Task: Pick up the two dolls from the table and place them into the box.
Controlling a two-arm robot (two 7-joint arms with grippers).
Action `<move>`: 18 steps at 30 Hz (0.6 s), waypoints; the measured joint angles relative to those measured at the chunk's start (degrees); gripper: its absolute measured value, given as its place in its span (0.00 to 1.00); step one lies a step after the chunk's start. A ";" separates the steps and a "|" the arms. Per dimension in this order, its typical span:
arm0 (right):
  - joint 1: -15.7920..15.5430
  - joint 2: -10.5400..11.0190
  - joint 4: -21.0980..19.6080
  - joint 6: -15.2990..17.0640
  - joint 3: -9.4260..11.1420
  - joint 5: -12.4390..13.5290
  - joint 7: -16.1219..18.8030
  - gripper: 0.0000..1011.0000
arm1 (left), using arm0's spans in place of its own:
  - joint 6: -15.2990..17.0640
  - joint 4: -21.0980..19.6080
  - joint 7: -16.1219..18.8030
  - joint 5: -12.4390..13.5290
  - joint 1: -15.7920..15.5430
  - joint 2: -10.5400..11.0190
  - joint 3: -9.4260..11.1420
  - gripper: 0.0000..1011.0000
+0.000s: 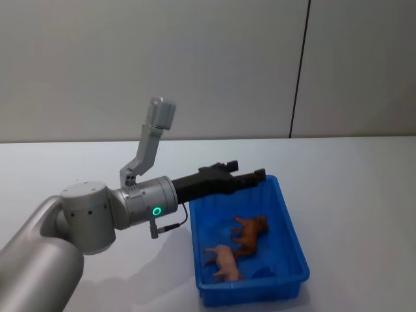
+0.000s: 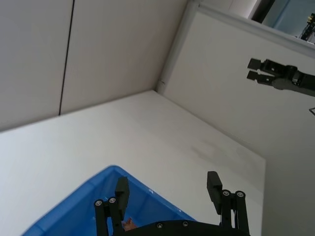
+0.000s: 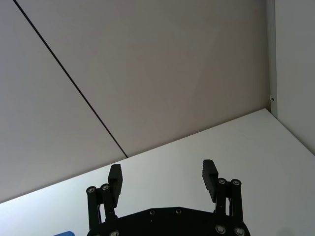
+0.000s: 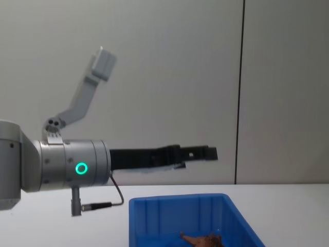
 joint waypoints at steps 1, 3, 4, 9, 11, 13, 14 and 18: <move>0.00 0.00 0.00 0.00 0.00 0.00 0.00 0.99 | -0.40 -0.57 0.37 -0.08 0.24 0.13 -0.07 0.99; 0.00 0.00 0.00 0.00 0.00 0.00 0.00 0.99 | -1.35 -1.43 1.13 -0.25 0.62 0.34 -0.17 0.99; 0.00 0.00 0.00 0.00 0.00 0.00 0.00 0.99 | -2.22 -2.47 2.07 -0.36 1.04 0.58 -0.29 0.99; 0.00 0.00 0.00 0.00 0.00 0.00 0.00 0.99 | -5.54 -5.78 5.05 -0.63 2.36 1.33 -0.64 0.99; 0.00 0.00 0.00 0.00 0.00 0.00 0.00 0.99 | -6.67 -6.68 6.04 -0.64 2.71 1.53 -0.72 0.99; 0.00 0.00 0.00 0.00 0.00 0.00 0.00 0.99 | -7.47 -7.54 6.77 -0.64 3.05 1.73 -0.82 0.99; 0.00 0.00 0.00 0.00 0.00 0.00 0.00 0.99 | -8.63 -8.42 7.77 -0.64 3.37 1.93 -0.92 0.99; 0.00 0.00 0.00 0.00 0.00 0.00 0.00 0.99 | -11.82 -11.24 10.46 -0.31 4.47 2.51 -1.19 0.99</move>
